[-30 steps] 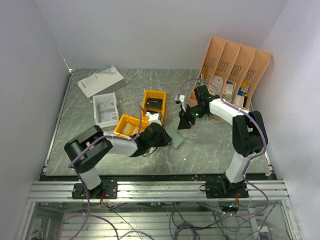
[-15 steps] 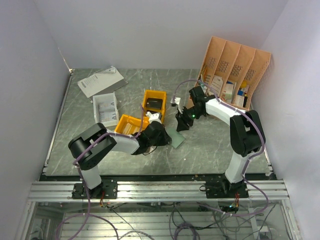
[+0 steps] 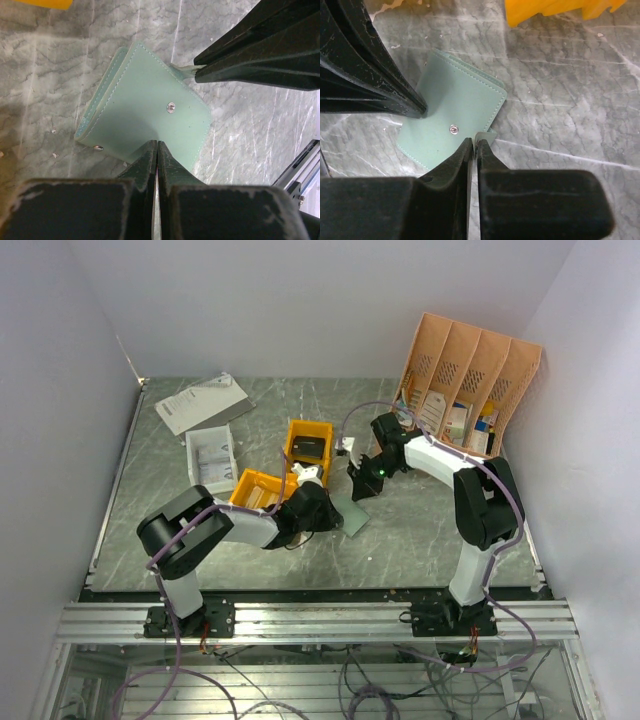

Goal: Put the credit cards into the card holder
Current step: Close the card holder at the center of the board.

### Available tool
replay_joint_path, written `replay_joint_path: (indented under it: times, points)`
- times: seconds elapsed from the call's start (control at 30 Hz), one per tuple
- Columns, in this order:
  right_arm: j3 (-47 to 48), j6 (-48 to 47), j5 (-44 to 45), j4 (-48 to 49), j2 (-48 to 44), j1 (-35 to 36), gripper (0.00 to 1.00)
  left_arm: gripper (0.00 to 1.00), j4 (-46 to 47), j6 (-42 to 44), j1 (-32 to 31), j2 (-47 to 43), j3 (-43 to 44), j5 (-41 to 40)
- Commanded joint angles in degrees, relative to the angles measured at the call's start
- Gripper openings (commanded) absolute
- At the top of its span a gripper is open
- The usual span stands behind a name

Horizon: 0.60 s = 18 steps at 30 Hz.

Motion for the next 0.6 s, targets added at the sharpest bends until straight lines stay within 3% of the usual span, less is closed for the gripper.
replay_joint_path:
  times: [0.0,0.3,0.57]
  points:
    - [2.2,-0.2,0.3,-1.7,0.9,0.1,0.0,0.07,0.3,0.6,0.5,0.8,-0.2,1.0]
    - [2.5,-0.5,0.0,-2.9,1.0,0.2,0.0,0.07,0.3,0.7,0.6,1.1,0.0,1.3]
    - [1.8,-0.2,0.1,-2.7,0.4,0.0,0.05,0.07,0.4,0.8,0.7,1.1,-0.2,1.3]
